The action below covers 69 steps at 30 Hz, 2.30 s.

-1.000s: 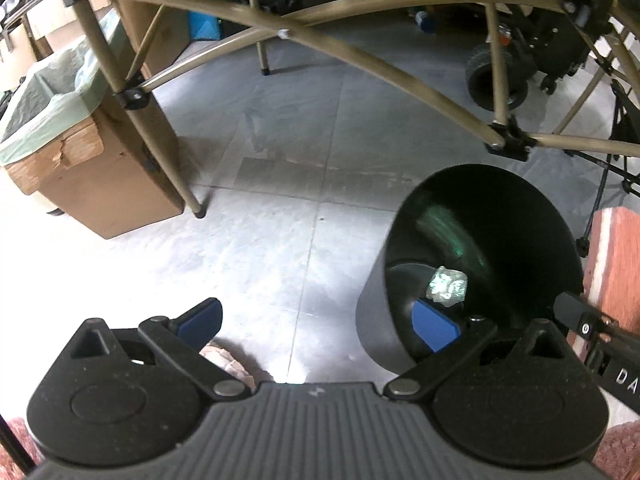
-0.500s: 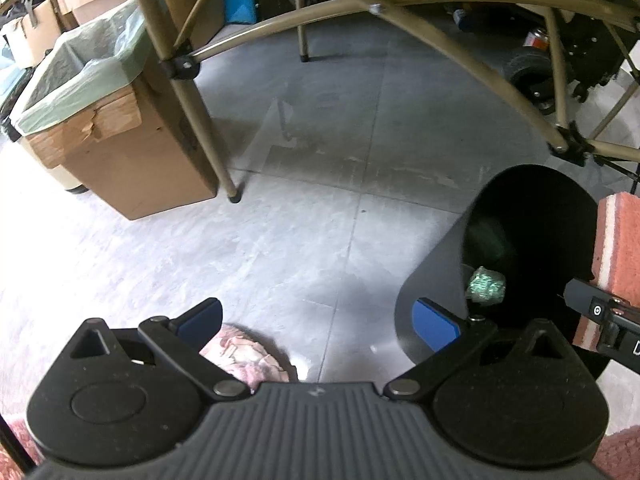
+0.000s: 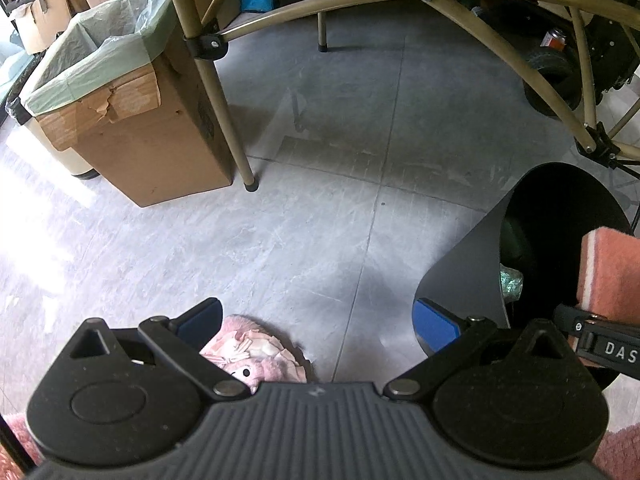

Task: Collect trash
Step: 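Move the right tool over the bin and release the pink pad, then raise both tools back toward the table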

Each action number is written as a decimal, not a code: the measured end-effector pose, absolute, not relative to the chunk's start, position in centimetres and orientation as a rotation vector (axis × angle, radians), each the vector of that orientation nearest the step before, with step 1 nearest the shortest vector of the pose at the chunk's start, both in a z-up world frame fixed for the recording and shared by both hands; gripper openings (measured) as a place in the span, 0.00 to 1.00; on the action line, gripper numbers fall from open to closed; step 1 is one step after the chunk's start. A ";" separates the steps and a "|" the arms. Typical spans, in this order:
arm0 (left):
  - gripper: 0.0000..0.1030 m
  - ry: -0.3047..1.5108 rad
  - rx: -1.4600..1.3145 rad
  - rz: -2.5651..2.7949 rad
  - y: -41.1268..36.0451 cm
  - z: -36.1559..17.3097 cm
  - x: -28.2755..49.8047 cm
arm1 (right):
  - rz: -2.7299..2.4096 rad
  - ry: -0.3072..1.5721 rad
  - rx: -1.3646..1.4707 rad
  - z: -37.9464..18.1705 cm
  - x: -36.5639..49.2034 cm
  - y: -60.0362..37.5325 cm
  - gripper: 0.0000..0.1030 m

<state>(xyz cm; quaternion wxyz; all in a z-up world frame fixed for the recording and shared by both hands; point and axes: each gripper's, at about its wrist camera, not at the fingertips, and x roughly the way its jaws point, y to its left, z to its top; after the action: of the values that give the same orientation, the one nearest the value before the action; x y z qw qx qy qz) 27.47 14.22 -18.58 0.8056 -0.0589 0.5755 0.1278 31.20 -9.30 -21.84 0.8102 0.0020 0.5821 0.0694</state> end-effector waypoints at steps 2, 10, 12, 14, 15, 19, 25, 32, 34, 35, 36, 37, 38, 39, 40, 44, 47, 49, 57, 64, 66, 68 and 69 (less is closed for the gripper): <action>1.00 1.233 -0.129 0.274 14.3 -18.6 27.4 | 0.148 1.258 0.008 -22.1 31.2 -9.2 0.70; 1.00 1.236 -0.130 0.275 14.3 -18.6 27.4 | 0.151 1.268 -0.020 -22.6 31.3 -8.5 0.70; 1.00 1.237 -0.130 0.275 14.3 -18.7 27.4 | 0.154 1.268 -0.025 -22.5 31.4 -8.4 0.71; 1.00 1.237 -0.130 0.274 14.3 -18.7 27.3 | 0.150 1.269 -0.036 -22.5 31.4 -8.4 0.71; 1.00 1.237 -0.130 0.275 14.3 -18.7 27.3 | 0.148 1.269 -0.041 -22.6 31.5 -8.4 0.73; 1.00 1.238 -0.129 0.276 14.3 -18.7 27.4 | 0.148 1.268 -0.037 -22.4 31.5 -8.6 0.92; 1.00 1.239 -0.127 0.274 14.1 -18.7 27.4 | 0.154 1.250 -0.060 -22.0 31.2 -8.9 1.00; 1.00 1.236 -0.120 0.270 13.8 -18.6 27.4 | 0.164 1.237 -0.060 -21.5 30.9 -8.9 1.00; 1.00 1.236 -0.119 0.268 13.7 -18.5 27.4 | 0.165 1.233 -0.059 -21.3 30.8 -9.0 1.00; 1.00 1.235 -0.120 0.266 13.6 -18.4 27.4 | 0.167 1.232 -0.058 -21.2 30.7 -9.1 1.00; 1.00 1.232 -0.120 0.262 13.5 -18.3 27.3 | 0.169 1.229 -0.058 -21.1 30.6 -9.1 1.00; 1.00 1.229 -0.120 0.259 13.5 -18.1 27.3 | 0.172 1.226 -0.057 -20.9 30.5 -9.2 1.00; 1.00 1.226 -0.121 0.257 13.4 -18.0 27.3 | 0.174 1.221 -0.055 -20.8 30.4 -9.2 1.00; 1.00 1.224 -0.122 0.255 13.3 -17.9 27.3 | 0.175 1.218 -0.054 -20.6 30.3 -9.3 1.00; 1.00 1.222 -0.125 0.252 13.3 -17.8 27.3 | 0.177 1.215 -0.053 -20.4 30.2 -9.3 1.00; 1.00 1.198 -0.130 0.233 12.7 -16.6 27.1 | 0.178 1.200 -0.042 -19.4 29.8 -9.7 1.00; 1.00 1.173 -0.134 0.227 12.3 -15.7 26.7 | 0.181 1.180 -0.037 -18.4 29.3 -10.0 1.00; 1.00 1.155 -0.136 0.223 12.2 -15.2 26.5 | 0.182 1.166 -0.031 -17.7 28.9 -10.2 1.00; 1.00 1.127 -0.146 0.238 12.3 -13.5 25.2 | 0.202 1.120 -0.021 -14.5 26.8 -11.1 1.00; 1.00 1.078 -0.137 0.215 11.4 -10.9 23.3 | 0.223 1.063 -0.022 -11.1 24.5 -11.7 1.00; 1.00 1.063 -0.132 0.211 11.3 -10.2 22.8 | 0.226 1.043 -0.021 -10.2 24.0 -12.0 1.00; 1.00 1.046 -0.129 0.213 11.2 -9.4 22.5 | 0.229 1.022 -0.018 -9.3 23.7 -12.2 1.00; 1.00 1.038 -0.130 0.214 11.2 -9.0 22.4 | 0.231 1.008 -0.016 -8.8 23.4 -12.3 1.00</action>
<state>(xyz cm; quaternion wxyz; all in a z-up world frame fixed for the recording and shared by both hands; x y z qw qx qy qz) 22.41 11.17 -9.02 0.8608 -0.0619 0.4948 0.1020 23.42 -12.33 -8.79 0.8692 -0.0075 0.4818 0.1106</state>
